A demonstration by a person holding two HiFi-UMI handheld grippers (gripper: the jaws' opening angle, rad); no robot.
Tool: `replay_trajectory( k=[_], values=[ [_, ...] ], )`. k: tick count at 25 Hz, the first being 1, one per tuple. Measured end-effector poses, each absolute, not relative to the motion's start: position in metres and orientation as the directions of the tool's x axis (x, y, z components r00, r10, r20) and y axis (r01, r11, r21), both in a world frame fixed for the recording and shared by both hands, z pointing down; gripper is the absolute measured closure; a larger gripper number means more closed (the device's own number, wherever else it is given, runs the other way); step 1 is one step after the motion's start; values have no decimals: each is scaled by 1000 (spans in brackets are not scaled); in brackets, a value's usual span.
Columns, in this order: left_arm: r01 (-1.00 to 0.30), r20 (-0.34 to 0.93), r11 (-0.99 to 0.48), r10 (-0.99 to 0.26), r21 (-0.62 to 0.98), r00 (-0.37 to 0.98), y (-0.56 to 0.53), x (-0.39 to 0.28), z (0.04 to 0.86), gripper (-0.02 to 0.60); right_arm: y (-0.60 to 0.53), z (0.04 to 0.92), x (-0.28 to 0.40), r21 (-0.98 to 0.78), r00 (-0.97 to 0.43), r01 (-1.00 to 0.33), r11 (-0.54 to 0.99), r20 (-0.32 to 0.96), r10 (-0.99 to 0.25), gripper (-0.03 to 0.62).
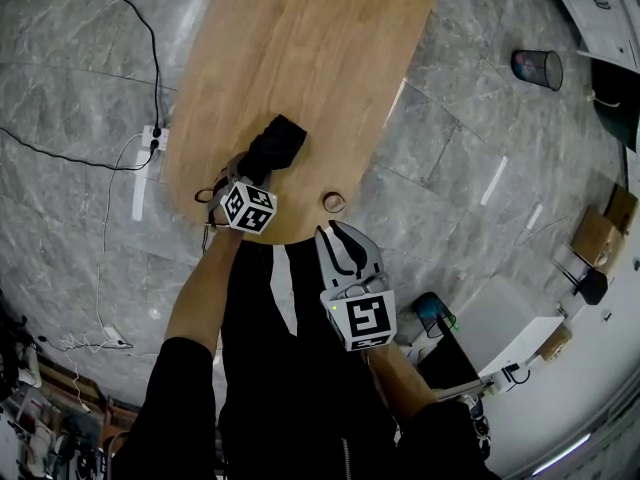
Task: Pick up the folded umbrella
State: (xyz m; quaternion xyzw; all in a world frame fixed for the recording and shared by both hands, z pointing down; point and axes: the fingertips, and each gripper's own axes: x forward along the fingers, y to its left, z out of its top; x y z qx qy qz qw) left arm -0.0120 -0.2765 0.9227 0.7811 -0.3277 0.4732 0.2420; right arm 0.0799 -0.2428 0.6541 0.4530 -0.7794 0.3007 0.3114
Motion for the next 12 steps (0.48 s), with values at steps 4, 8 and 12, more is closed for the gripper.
replay_trajectory(
  k=[4,8,12],
  values=[
    [-733,903,-676,-267,74,337,-279,-13,917,351,-241,653,81,-193,-396,-896,400,756,-522,522],
    [-737,900,-671,-271,79,342,-284,-16,904,353,-242,647,77,-198,-404,-893,403,748,-527,525],
    [-743,895,-665,-282,76,344,-294,-19,890,354,-248,639,74,-209,-417,-890,406,734,-536,528]
  ],
)
